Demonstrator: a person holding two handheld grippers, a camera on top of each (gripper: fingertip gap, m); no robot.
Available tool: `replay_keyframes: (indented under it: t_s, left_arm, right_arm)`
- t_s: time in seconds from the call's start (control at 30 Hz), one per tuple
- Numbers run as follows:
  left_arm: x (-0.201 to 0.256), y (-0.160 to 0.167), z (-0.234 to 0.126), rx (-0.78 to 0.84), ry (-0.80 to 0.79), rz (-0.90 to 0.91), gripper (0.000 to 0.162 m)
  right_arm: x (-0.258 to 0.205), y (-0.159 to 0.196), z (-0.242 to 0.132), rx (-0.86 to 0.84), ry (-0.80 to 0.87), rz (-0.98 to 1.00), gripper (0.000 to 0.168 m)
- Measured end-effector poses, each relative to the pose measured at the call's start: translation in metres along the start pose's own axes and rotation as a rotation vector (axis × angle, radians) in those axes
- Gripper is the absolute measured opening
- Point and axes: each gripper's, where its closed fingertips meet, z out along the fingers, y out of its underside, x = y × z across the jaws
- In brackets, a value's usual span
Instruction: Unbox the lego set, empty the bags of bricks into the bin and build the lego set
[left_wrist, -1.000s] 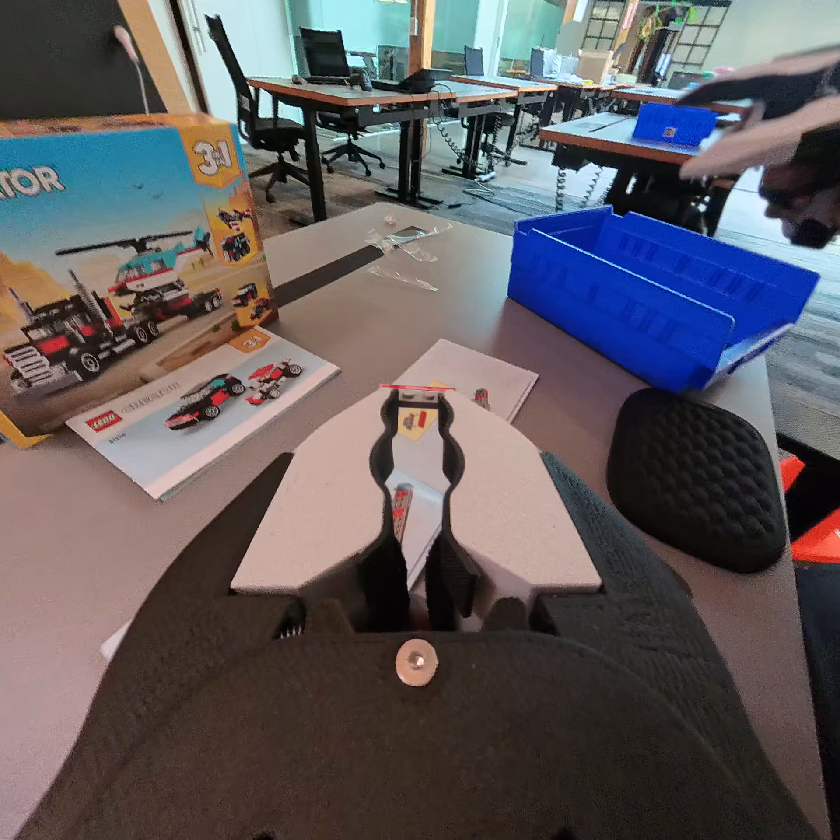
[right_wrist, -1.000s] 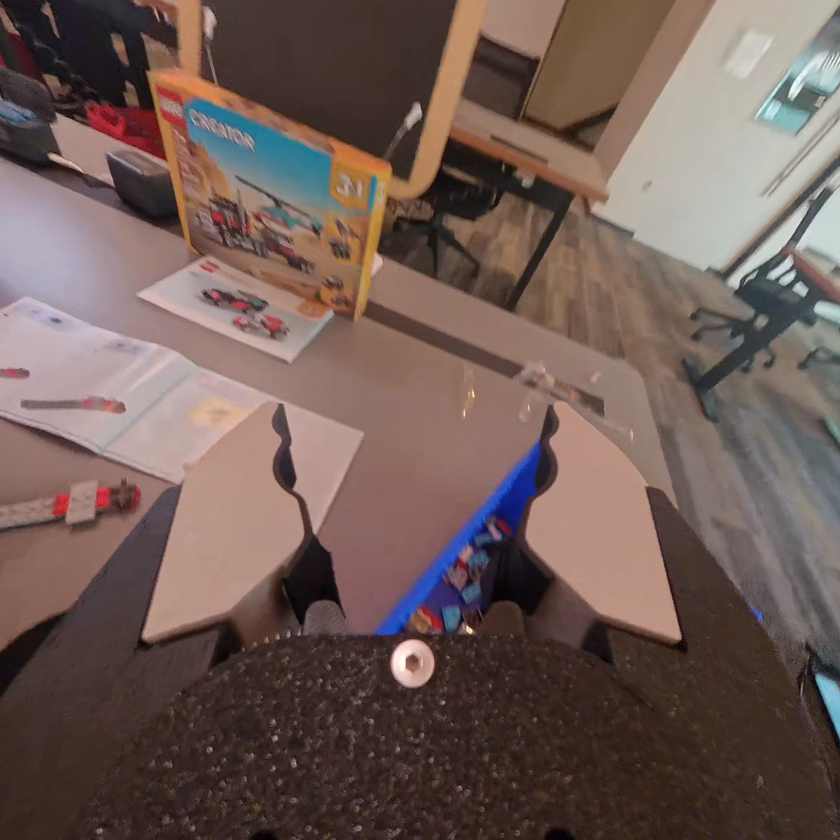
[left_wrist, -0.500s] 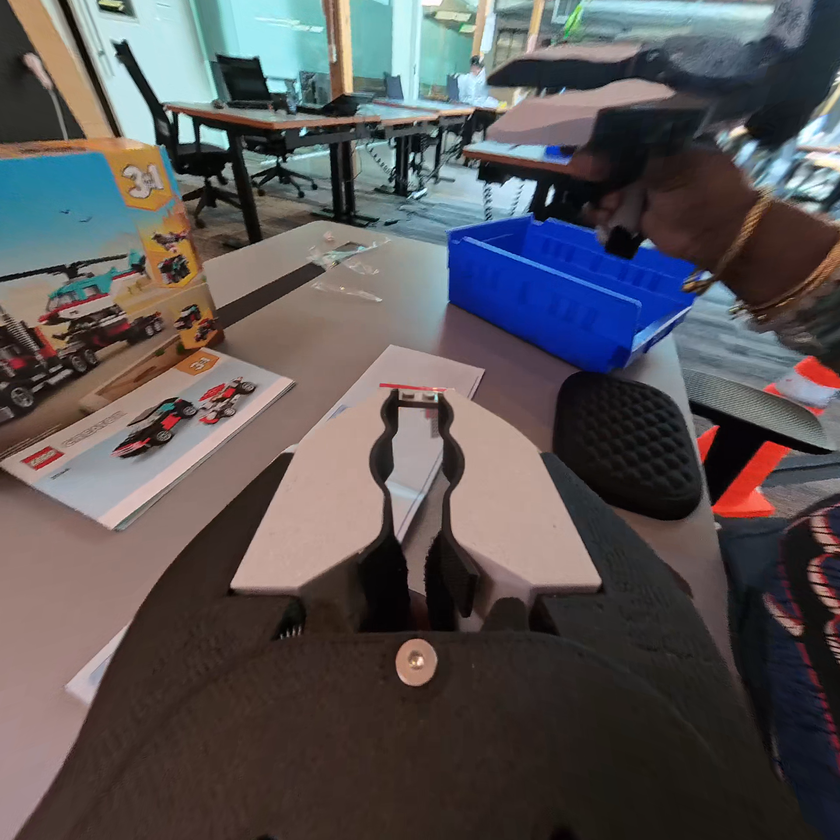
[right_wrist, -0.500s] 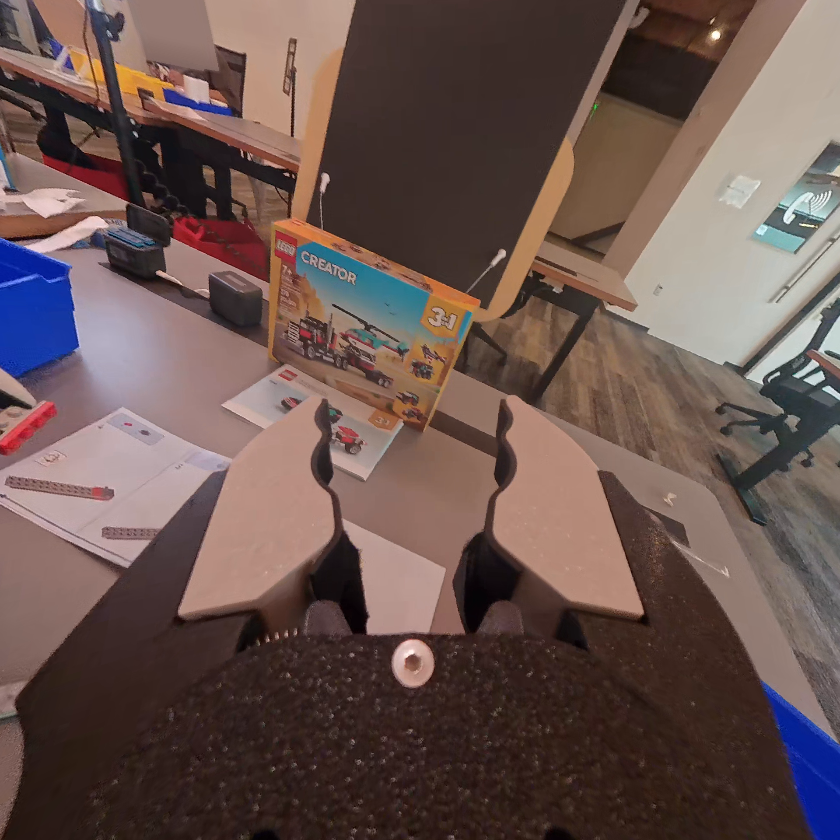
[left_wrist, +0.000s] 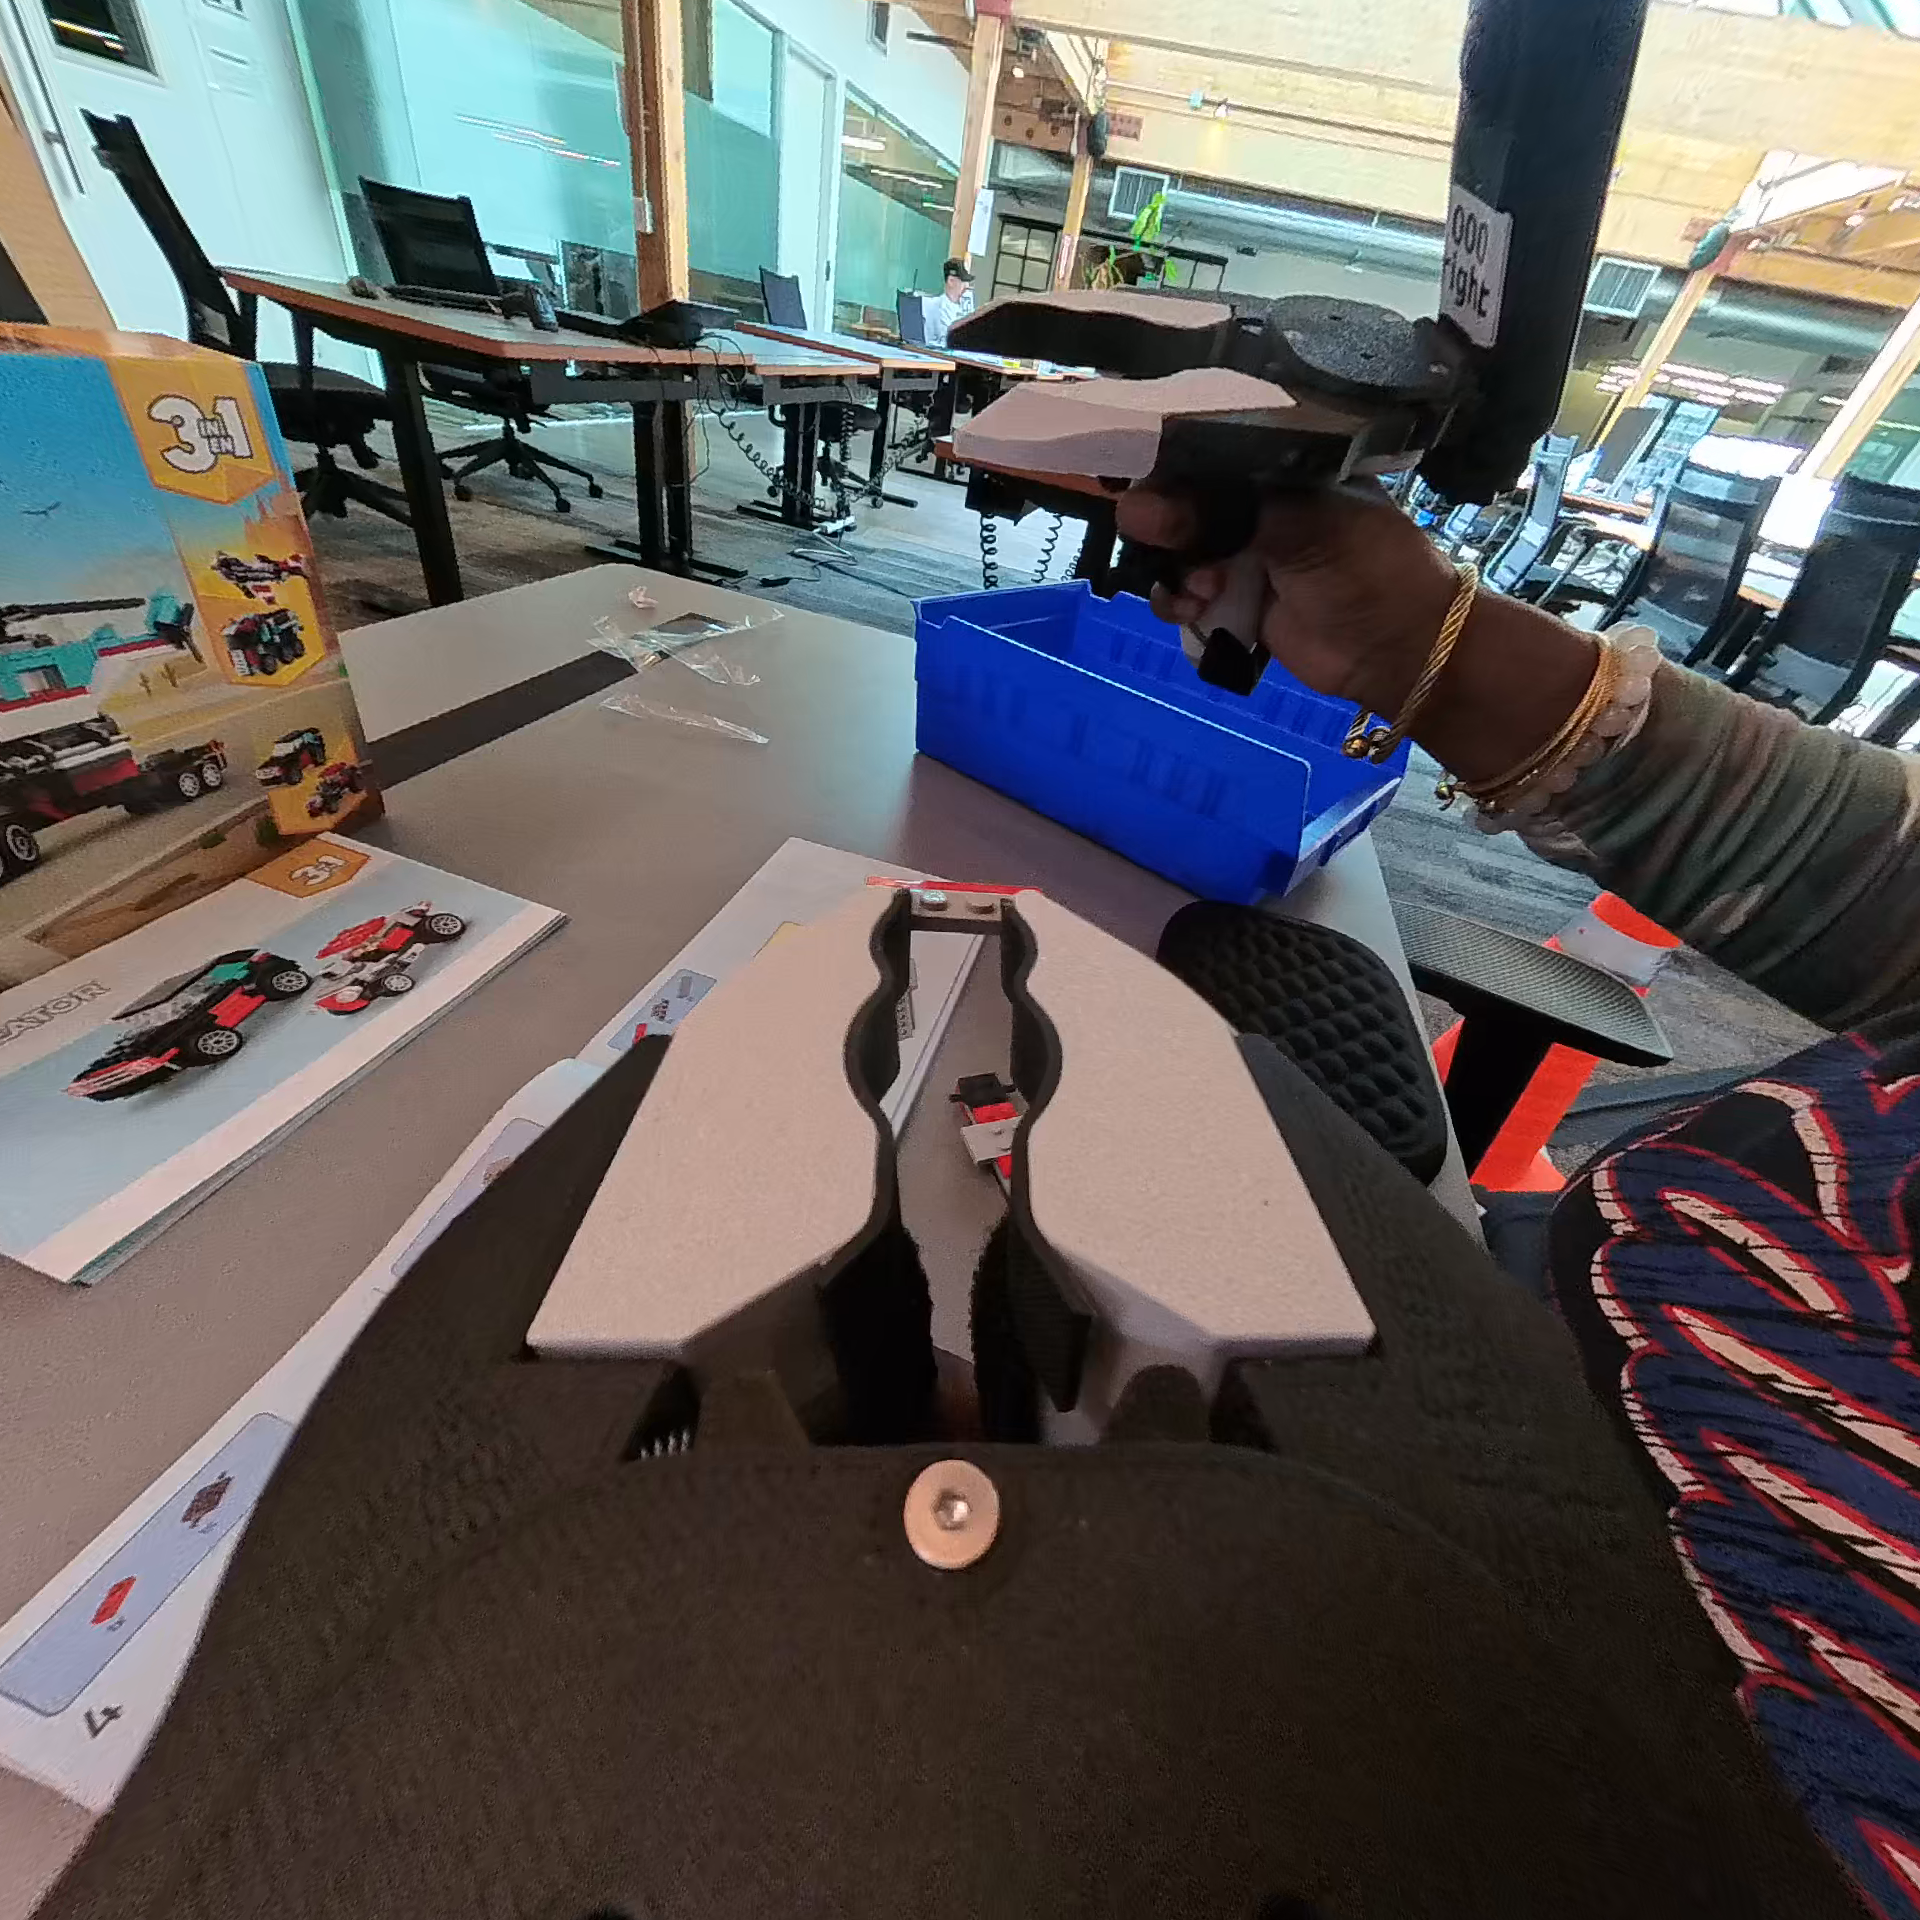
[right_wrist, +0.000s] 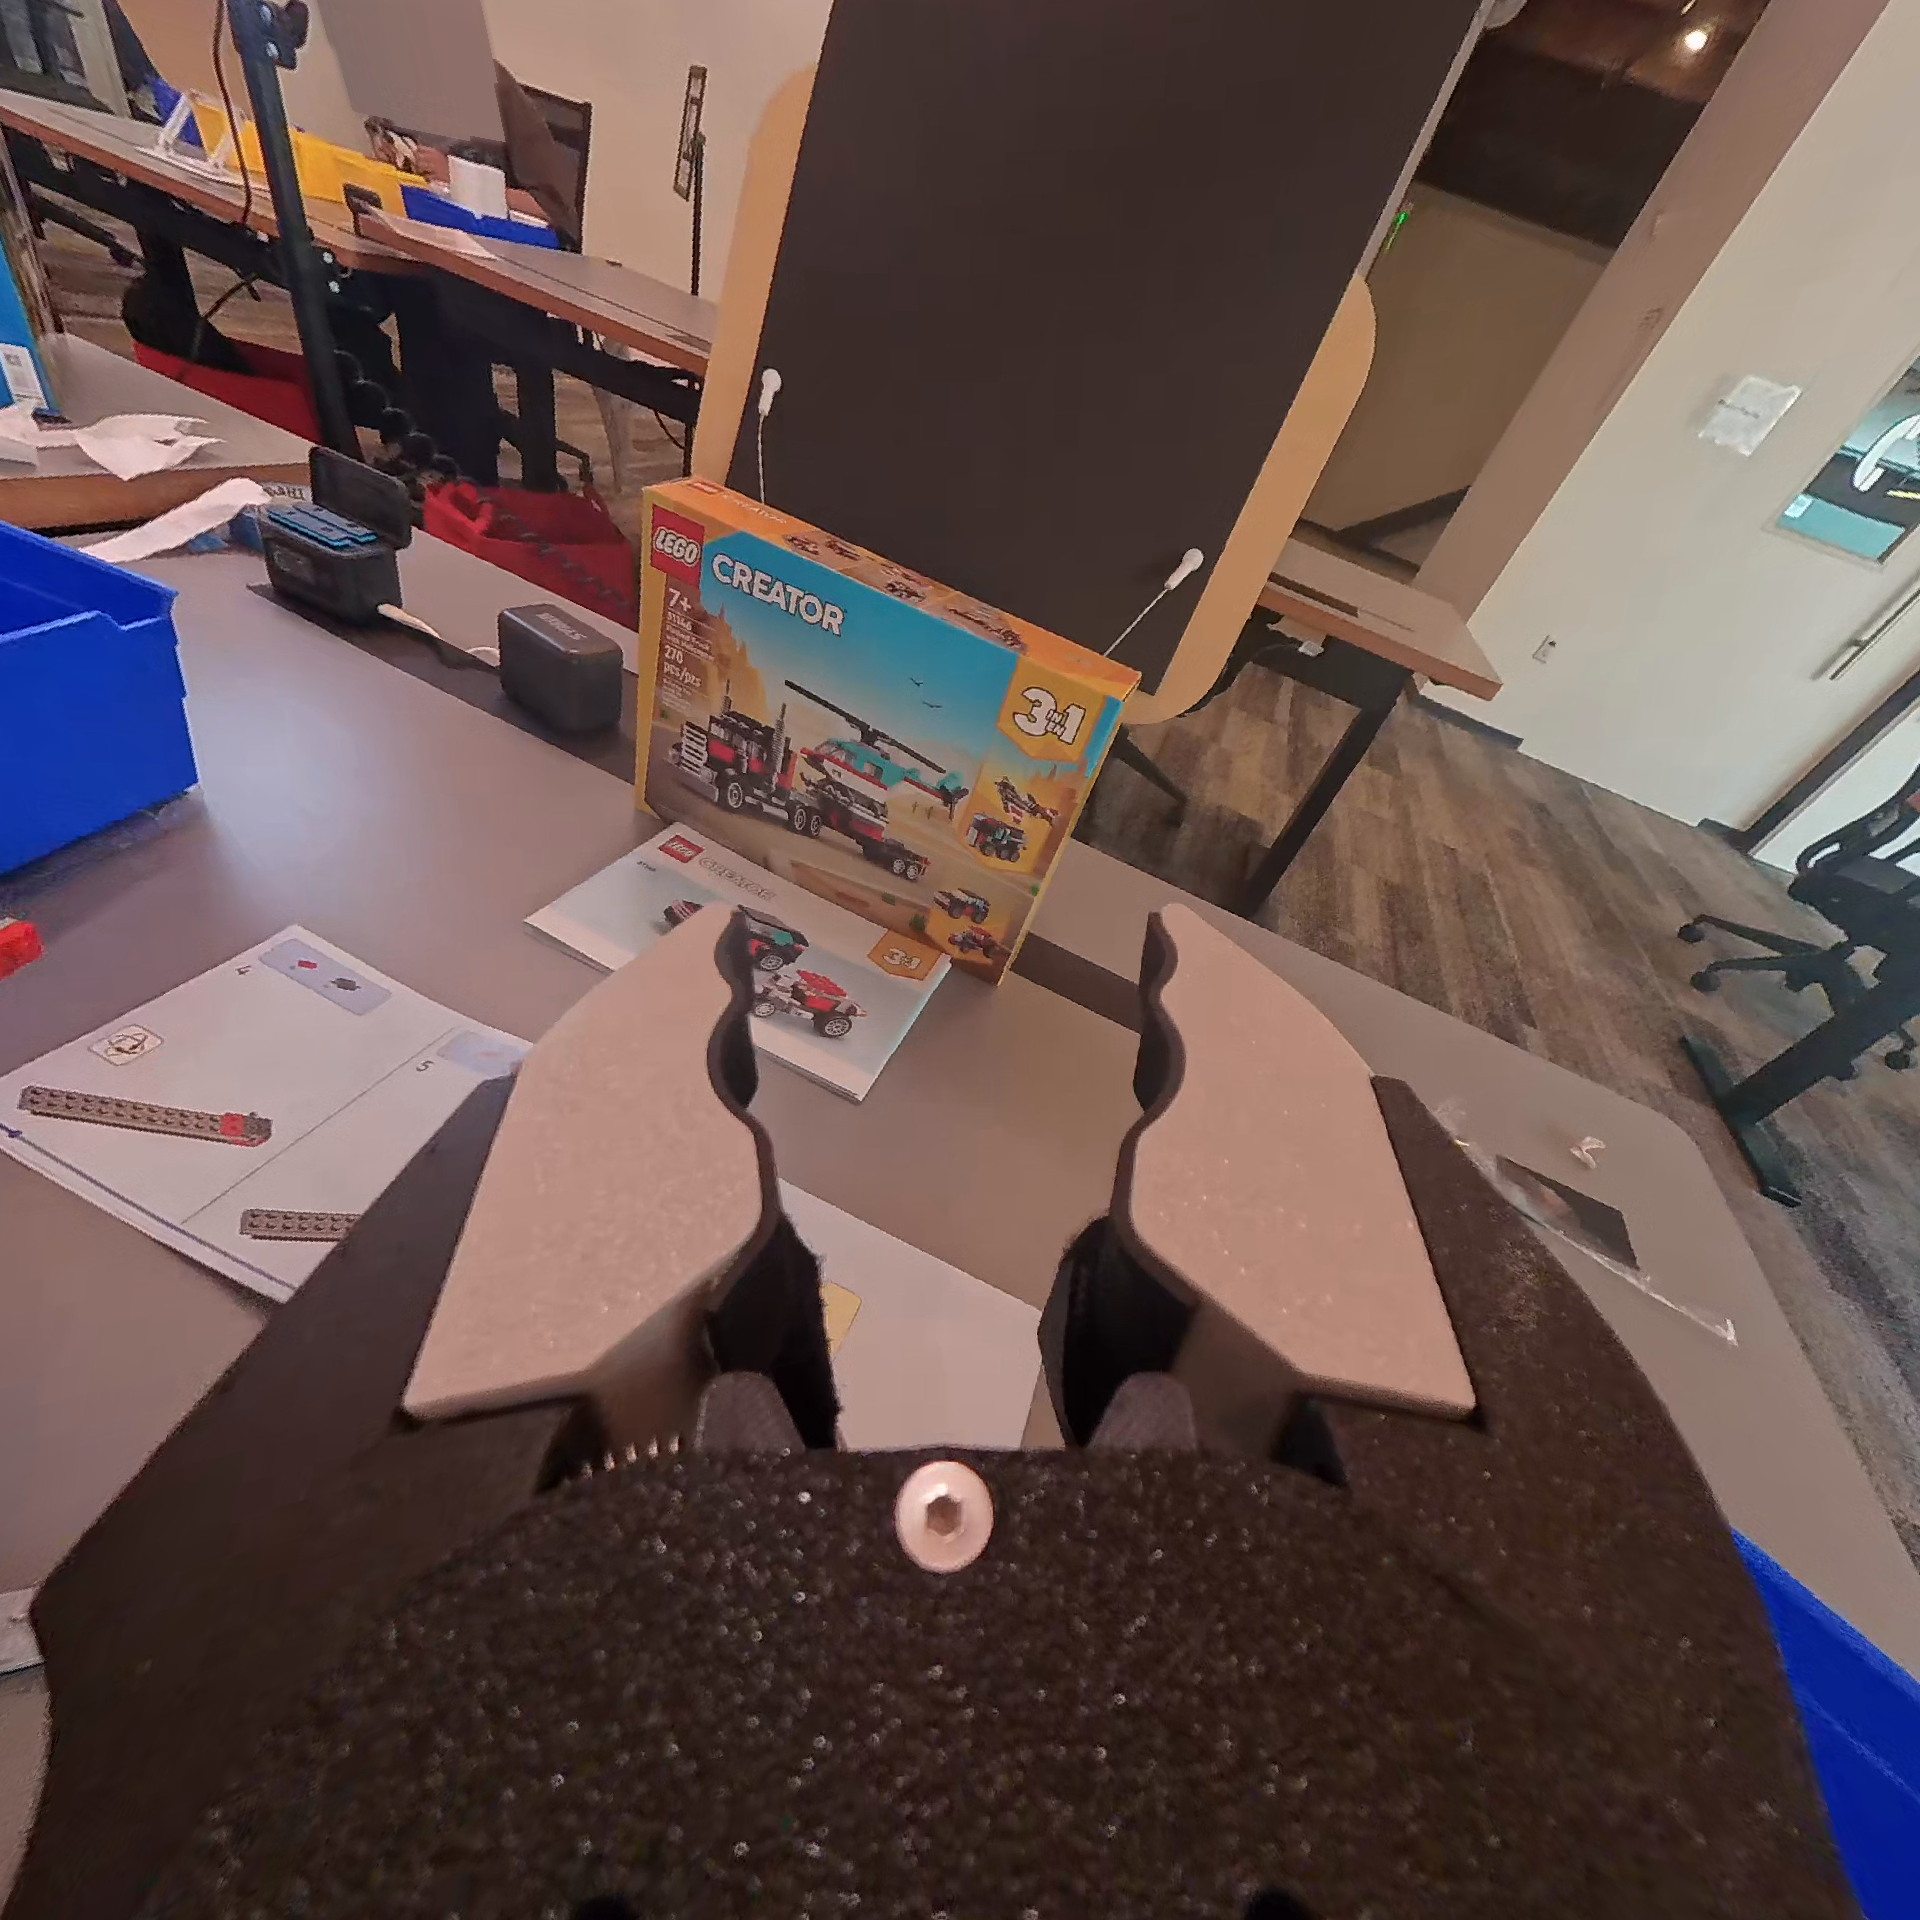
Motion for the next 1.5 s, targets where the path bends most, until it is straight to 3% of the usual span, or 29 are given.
replay_keyframes:
  t_s: [0.5,0.77,0.93,1.23,1.5]
  left_arm:
    - [0.003,0.004,0.003,-0.022,0.013,0.001,0.016]
    - [0.005,-0.040,-0.017,0.323,0.124,-0.144,0.016]
    - [0.014,-0.026,0.006,0.240,0.143,-0.092,0.016]
    - [0.066,-0.040,0.044,0.293,0.381,-0.084,0.017]
    - [0.083,-0.046,0.068,0.288,0.332,-0.019,0.016]
  right_arm:
    - [-0.016,0.011,-0.003,-0.063,-0.099,-0.010,0.074]
    - [-0.113,-0.022,-0.034,0.181,-0.682,0.158,0.058]
    - [-0.158,-0.016,-0.055,0.200,-0.934,0.117,0.051]
    - [-0.141,-0.016,-0.069,0.312,-1.142,0.286,0.050]
    - [-0.118,-0.012,-0.086,0.392,-1.158,0.337,0.043]
